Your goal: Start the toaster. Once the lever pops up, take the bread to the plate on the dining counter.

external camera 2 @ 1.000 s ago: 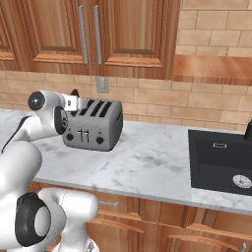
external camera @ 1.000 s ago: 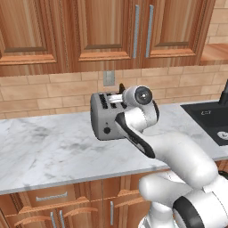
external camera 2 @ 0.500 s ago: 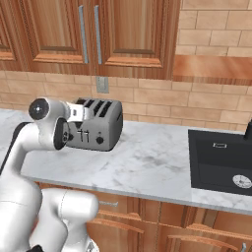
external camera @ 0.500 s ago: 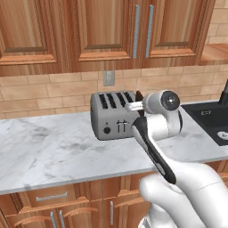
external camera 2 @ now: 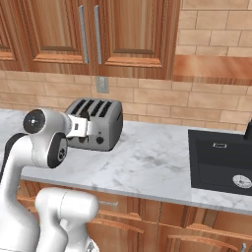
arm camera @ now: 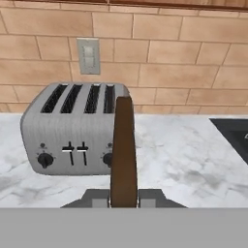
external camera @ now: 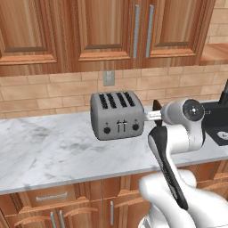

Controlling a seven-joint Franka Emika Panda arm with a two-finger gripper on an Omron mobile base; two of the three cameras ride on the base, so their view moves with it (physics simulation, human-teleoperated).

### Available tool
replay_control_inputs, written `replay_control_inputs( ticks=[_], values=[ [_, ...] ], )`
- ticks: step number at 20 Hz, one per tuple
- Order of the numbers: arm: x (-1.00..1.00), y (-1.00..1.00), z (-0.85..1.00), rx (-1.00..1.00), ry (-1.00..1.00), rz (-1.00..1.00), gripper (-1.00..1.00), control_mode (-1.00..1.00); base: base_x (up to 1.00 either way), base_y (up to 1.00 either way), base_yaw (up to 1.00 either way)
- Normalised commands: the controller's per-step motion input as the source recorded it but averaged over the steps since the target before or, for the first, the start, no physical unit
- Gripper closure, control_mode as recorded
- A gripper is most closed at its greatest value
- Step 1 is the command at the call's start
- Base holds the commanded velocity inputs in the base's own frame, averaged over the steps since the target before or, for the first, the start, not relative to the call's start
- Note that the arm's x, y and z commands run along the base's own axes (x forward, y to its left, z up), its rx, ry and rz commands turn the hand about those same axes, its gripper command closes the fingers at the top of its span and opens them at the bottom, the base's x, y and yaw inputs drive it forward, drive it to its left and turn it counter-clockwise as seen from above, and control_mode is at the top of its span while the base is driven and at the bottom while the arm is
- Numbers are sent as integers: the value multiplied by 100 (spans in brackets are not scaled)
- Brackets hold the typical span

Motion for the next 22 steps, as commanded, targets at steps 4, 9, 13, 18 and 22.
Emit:
replay_control_inputs(
  ticks=[4,9,13,18,22],
  values=[
    [-37,-9,0,0,3,-5,100,-100,0,0,0],
    [-14,-8,2,0,0,-1,100,-100,0,0,0],
    [-6,-13,0,0,0,0,100,-100,0,0,0],
    [-10,-2,0,0,0,0,100,-100,0,0,0],
    [-20,0,0,0,0,0,100,-100,0,0,0]
  ],
)
